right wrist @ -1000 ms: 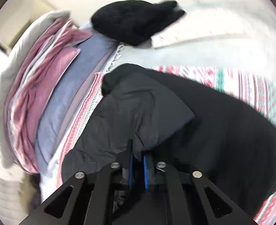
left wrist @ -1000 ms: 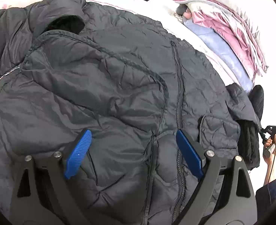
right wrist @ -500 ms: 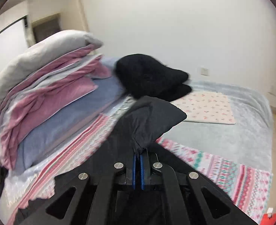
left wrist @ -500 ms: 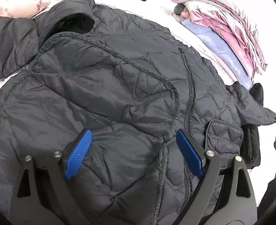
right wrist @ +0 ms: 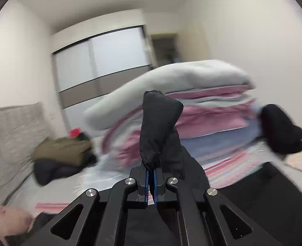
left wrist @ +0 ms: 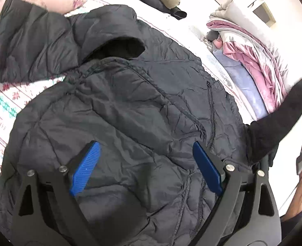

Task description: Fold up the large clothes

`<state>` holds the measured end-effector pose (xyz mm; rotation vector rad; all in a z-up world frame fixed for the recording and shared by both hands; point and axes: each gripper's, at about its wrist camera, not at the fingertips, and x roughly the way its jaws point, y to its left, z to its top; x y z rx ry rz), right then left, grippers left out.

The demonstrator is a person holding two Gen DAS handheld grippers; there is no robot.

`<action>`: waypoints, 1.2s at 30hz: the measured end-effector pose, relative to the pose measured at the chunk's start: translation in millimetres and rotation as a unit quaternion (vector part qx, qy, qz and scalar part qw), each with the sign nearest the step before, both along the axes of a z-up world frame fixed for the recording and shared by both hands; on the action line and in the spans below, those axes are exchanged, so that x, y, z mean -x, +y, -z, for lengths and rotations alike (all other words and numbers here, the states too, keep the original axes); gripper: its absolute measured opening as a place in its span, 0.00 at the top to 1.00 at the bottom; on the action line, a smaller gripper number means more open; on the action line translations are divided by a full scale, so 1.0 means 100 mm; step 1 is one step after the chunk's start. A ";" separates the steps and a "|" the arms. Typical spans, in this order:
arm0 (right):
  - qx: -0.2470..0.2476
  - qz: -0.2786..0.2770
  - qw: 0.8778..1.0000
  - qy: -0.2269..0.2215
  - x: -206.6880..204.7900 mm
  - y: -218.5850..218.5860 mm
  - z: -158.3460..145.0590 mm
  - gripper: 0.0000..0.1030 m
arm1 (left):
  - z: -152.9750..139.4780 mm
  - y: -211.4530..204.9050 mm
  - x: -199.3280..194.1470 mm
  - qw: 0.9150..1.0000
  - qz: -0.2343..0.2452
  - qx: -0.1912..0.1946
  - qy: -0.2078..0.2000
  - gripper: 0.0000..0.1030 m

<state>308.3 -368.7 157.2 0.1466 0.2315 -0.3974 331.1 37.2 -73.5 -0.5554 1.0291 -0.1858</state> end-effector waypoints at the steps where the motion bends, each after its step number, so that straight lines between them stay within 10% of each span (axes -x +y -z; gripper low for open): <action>1: -0.004 -0.024 1.000 0.009 -0.13 0.22 0.11 0.97 | 0.01 0.02 0.00 1.000 0.001 0.005 0.001 0.11; 8: -0.007 -0.073 0.984 0.160 -1.10 1.24 1.59 0.94 | 0.02 0.25 -0.02 0.999 -0.017 0.027 0.004 0.11; 14: 0.004 -0.071 0.945 0.319 -1.37 1.39 2.63 0.91 | 0.02 0.36 -0.05 0.998 -0.028 0.048 0.011 0.11; 22: -0.114 -0.137 0.927 0.331 -1.20 1.24 2.56 0.48 | 0.01 0.33 -0.04 0.998 -0.015 0.052 0.008 0.11; 27: -0.200 -0.205 0.927 0.241 -0.89 1.03 2.12 0.29 | 0.01 0.35 -0.05 0.998 -0.018 0.056 0.010 0.11; 30: -0.184 -0.133 0.942 0.246 -0.85 0.82 2.14 0.29 | 0.01 0.33 -0.04 0.999 -0.018 0.051 0.007 0.11; 36: -0.105 -0.060 0.928 0.353 -0.99 0.72 2.80 0.29 | 0.02 0.31 -0.06 0.999 -0.015 0.048 0.010 0.11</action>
